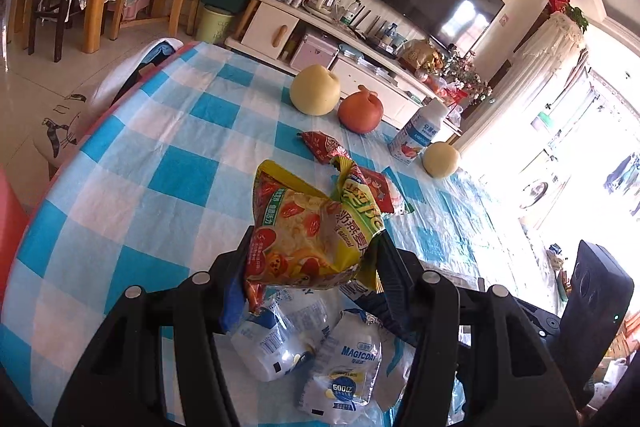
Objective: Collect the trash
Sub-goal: 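Lift the chip bag with the left gripper while the right lifts the carton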
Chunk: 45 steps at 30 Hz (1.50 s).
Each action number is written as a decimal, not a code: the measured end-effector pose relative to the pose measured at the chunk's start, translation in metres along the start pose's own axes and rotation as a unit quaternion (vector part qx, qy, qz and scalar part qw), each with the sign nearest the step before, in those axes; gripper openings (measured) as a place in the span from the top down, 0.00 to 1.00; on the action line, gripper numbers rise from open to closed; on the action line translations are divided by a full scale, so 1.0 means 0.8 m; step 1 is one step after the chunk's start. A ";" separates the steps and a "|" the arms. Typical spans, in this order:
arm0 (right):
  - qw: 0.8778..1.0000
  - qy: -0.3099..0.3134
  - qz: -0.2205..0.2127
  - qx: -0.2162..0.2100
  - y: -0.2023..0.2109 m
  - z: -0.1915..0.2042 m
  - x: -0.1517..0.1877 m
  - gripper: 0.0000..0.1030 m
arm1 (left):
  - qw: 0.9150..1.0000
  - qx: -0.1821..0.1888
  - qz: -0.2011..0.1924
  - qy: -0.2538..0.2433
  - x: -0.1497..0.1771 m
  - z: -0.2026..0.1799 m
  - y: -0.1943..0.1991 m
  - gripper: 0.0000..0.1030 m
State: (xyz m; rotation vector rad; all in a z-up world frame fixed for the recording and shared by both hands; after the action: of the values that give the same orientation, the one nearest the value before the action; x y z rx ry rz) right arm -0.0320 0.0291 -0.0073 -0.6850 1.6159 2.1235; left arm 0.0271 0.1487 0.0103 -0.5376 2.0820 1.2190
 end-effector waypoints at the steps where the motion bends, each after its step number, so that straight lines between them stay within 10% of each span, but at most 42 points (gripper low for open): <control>1: 1.000 0.003 0.000 0.000 -0.001 0.000 -0.002 0.23 | 1.000 0.001 -0.002 0.002 -0.003 0.002 0.002 0.44; 11: 0.999 -0.015 0.041 0.023 -0.050 -0.036 -0.012 0.14 | 1.000 0.006 -0.014 0.007 -0.019 0.021 0.009 0.44; 15: 0.998 -0.025 0.056 0.020 -0.058 -0.040 -0.007 0.37 | 1.000 -0.005 -0.015 0.006 -0.021 0.029 0.010 0.44; 19: 0.998 -0.022 0.054 0.034 -0.058 -0.039 -0.006 0.39 | 1.000 -0.022 -0.022 -0.002 -0.026 0.035 0.016 0.44; 31: 0.998 -0.023 -0.013 0.056 -0.022 -0.021 -0.041 0.42 | 0.988 -0.135 -0.062 -0.031 -0.053 0.084 0.068 0.44; 45: 0.998 0.006 -0.056 -0.012 -0.001 0.092 -0.081 0.42 | 0.958 -0.271 -0.092 -0.010 -0.073 0.175 0.139 0.44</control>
State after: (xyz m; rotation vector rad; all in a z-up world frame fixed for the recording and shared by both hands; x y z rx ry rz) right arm 0.0099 0.1001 0.0461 -0.7772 1.5238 2.0649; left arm 0.0441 0.3261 0.0702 -0.9366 1.6209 1.6728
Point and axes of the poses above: each gripper's, at about its wrist camera, not at the fingertips, and y roughly against the way its jaws point, z to its left, x to its underside, the point moved 10 cm from there along -y, roughly the way its jaws point, and after that the axes turned 12 degrees about -y, right-handed, at the moved point
